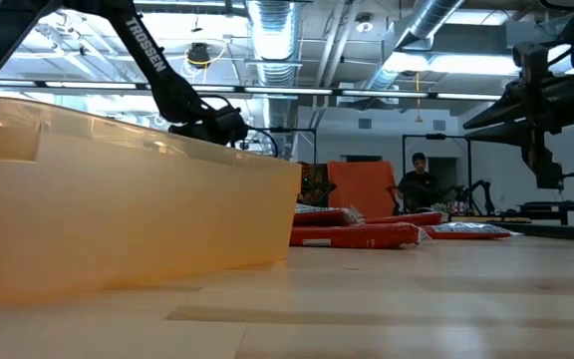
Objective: Sort popcorn bags into baskets
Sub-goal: Put the popcorn bag into the orange bin
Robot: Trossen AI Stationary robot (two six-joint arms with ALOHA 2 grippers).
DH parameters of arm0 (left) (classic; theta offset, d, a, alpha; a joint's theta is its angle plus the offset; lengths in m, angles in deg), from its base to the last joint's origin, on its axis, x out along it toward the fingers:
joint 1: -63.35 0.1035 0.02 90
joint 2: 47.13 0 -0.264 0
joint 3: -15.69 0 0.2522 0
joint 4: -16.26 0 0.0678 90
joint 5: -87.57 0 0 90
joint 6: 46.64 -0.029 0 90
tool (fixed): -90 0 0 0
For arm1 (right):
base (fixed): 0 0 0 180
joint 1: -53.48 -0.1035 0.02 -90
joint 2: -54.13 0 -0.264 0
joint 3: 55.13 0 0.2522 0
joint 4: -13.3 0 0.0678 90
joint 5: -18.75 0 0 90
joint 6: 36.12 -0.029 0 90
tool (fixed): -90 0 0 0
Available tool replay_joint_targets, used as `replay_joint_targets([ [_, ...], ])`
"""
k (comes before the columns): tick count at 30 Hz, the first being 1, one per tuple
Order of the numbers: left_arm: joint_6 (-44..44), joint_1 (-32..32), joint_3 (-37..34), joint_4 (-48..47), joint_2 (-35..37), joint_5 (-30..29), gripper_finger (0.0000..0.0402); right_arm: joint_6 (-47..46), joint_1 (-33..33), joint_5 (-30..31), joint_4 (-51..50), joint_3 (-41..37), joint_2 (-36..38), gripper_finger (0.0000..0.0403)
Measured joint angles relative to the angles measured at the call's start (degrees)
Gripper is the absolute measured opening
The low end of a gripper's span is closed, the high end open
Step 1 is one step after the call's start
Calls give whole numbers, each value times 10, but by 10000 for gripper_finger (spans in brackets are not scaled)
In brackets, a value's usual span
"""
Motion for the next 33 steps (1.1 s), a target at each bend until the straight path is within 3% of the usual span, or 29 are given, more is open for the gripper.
replay_joint_targets([
  [2, -9, 3, 0, -4, 0, 9, 33, 0, 0, 2, 0, 0, 0, 98],
  [4, -11, 3, 0, -6, 0, 13, 14, 0, 0, 2, 0, 0, 0, 98],
  [11, 16, -6, -1, -20, 25, 45, 2, 0, 0, 2, 0, 0, 0, 98],
  [17, 21, -17, -2, -47, 102, 23, 0, 0, 0, 2, 4, 0, 0, 98],
  [23, 25, -32, -2, -64, 187, 6, 1, 27, 0, 1, 129, -3, 0, 98],
  [28, 29, -54, -1, -66, 240, -27, 1, 75, 0, 3, 204, -2, -32, 98],
  [33, 12, -76, -1, -72, 244, -98, 0, 88, 0, 3, 198, -2, -109, 100],
])
